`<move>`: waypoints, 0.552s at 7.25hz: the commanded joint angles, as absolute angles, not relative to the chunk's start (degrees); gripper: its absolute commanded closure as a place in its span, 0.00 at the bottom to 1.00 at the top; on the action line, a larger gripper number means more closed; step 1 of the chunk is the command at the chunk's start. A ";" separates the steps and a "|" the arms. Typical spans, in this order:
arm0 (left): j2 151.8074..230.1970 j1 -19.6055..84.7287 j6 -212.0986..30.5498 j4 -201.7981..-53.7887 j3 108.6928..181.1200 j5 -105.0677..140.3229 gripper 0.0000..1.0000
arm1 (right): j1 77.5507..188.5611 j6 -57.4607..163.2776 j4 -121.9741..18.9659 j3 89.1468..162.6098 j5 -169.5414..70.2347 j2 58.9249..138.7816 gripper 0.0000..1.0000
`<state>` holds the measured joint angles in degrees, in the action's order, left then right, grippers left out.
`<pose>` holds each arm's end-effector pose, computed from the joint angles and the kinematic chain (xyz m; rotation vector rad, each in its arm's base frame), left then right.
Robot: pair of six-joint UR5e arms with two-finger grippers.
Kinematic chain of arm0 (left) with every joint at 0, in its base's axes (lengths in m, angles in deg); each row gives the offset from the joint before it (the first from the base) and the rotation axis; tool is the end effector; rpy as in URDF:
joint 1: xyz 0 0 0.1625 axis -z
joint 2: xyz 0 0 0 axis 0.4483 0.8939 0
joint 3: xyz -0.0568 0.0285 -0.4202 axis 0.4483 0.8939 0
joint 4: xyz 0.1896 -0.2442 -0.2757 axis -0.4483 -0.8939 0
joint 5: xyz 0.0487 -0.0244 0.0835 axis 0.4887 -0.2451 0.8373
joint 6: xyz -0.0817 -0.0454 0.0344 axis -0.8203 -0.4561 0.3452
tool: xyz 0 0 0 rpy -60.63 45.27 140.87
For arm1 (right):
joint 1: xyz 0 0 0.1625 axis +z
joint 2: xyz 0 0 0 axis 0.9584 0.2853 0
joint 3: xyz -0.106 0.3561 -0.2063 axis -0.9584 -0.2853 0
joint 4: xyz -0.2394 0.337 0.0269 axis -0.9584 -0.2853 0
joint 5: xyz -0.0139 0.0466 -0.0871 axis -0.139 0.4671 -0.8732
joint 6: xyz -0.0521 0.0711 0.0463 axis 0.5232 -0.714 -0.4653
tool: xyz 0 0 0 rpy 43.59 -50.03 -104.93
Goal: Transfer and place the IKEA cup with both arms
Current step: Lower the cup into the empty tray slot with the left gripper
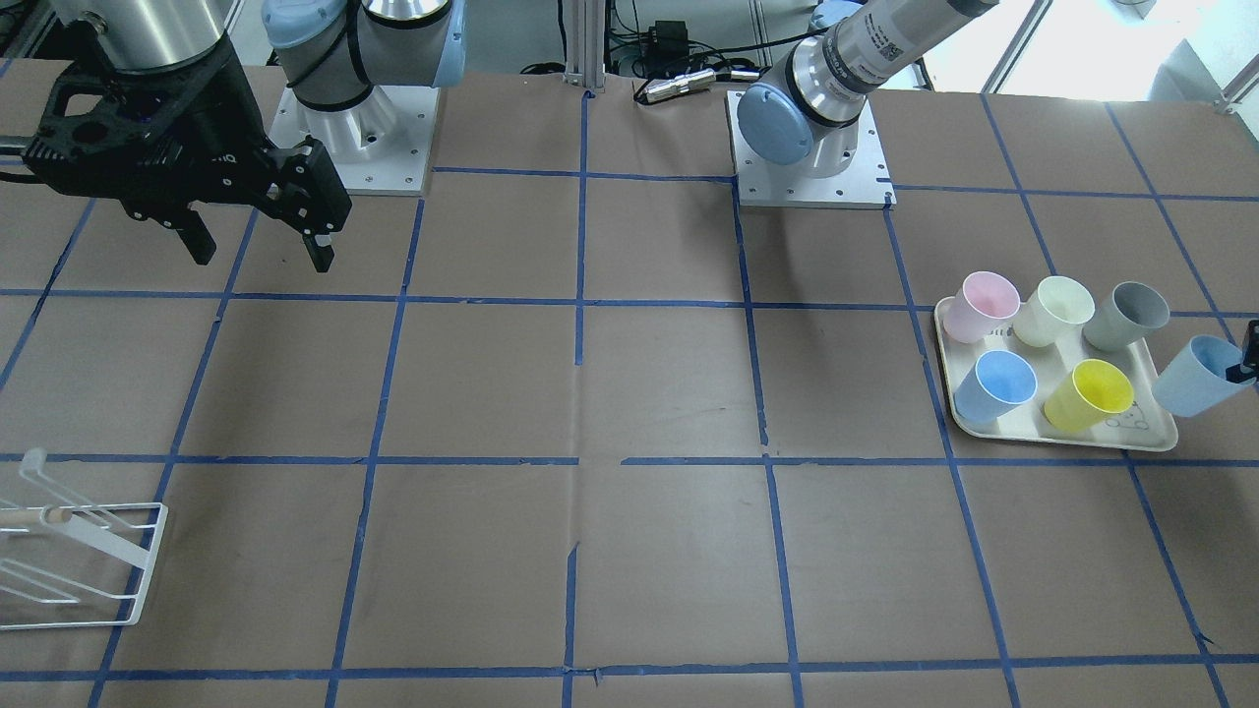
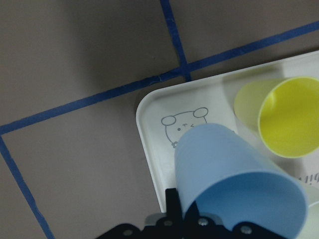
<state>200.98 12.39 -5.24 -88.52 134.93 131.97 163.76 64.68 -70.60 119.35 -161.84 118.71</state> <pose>0.4340 -0.5170 0.2826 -0.5294 -2.9992 -0.1635 0.1378 -0.5075 0.5275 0.1175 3.1080 -0.2469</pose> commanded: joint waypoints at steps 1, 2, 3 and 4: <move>203.92 12.21 -4.76 -88.51 133.92 132.06 1.00 | 163.25 64.92 -71.17 119.19 -161.53 118.43 0.00; 204.54 12.21 -4.76 -88.51 134.00 132.06 1.00 | 163.16 65.28 -70.83 119.19 -162.05 118.87 0.00; 205.24 12.21 -4.76 -88.51 134.01 132.06 1.00 | 163.42 65.28 -70.04 119.19 -161.63 118.96 0.00; 205.68 12.21 -4.76 -88.51 134.01 132.06 1.00 | 163.51 65.54 -66.20 118.67 -161.36 119.04 0.00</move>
